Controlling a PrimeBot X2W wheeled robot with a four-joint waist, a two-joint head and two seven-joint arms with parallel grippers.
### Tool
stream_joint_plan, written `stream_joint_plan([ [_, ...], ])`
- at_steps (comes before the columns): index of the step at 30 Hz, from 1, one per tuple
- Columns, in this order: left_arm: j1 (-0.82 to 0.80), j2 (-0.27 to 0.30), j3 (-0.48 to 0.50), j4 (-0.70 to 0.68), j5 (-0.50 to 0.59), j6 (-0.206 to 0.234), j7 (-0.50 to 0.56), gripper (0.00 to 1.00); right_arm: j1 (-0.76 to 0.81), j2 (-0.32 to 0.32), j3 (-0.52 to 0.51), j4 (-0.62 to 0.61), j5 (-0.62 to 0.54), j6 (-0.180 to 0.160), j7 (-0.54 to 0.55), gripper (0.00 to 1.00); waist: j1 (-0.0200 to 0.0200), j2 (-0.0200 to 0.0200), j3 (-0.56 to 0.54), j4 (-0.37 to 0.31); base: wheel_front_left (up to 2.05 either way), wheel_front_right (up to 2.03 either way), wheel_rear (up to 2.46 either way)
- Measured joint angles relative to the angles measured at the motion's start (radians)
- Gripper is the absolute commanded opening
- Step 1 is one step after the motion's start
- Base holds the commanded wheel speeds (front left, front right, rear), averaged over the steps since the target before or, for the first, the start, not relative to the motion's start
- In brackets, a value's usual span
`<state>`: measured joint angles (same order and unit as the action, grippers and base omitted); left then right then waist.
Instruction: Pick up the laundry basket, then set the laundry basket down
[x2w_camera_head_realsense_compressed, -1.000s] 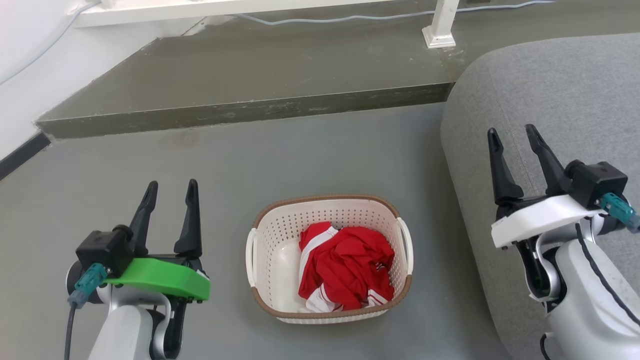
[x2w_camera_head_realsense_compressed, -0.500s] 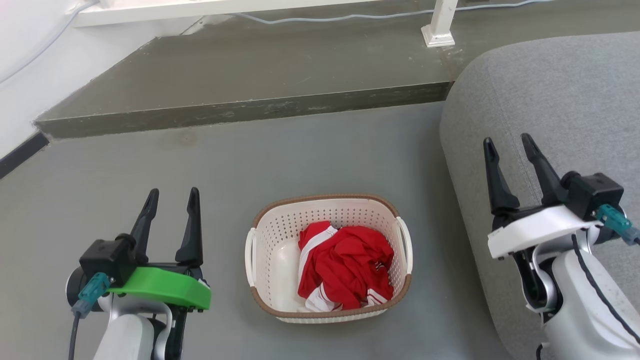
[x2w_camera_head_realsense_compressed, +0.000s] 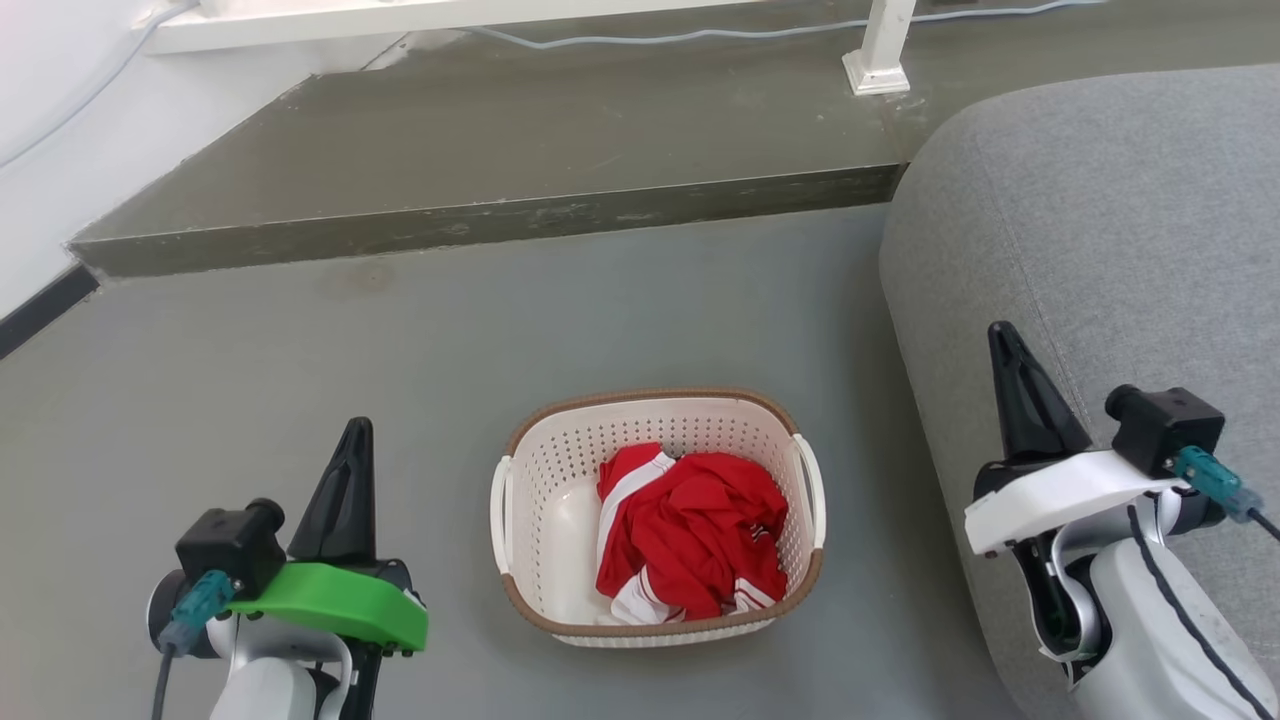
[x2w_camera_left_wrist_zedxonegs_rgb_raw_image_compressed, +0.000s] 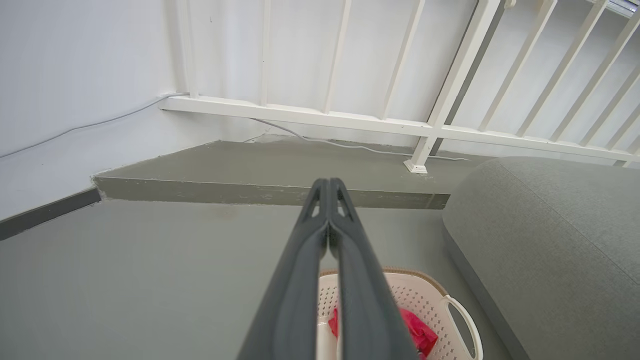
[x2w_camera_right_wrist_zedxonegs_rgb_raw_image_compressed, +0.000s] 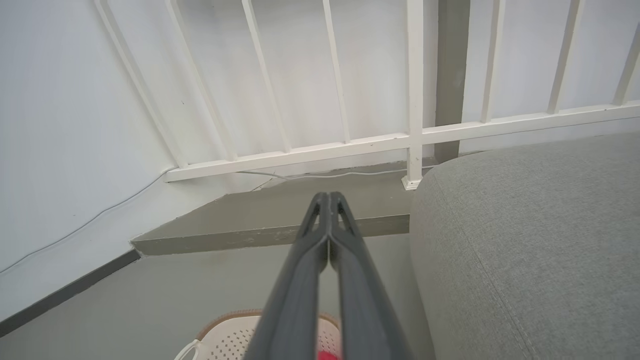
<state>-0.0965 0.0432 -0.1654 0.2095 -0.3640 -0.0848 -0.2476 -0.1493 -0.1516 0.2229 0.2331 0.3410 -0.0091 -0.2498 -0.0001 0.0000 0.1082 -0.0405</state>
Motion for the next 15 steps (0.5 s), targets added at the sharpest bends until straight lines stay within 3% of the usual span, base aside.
stream_joint_plan([
  [15, 0.0, -0.001, 0.027, 0.004, -0.212, -0.003, 0.049, 0.0, 0.0, 0.017, -0.045, 0.0, 0.218, 0.02, 0.046, 0.0, 0.0, 0.0, -0.019, 0.007, 0.0, 0.0, 0.0],
])
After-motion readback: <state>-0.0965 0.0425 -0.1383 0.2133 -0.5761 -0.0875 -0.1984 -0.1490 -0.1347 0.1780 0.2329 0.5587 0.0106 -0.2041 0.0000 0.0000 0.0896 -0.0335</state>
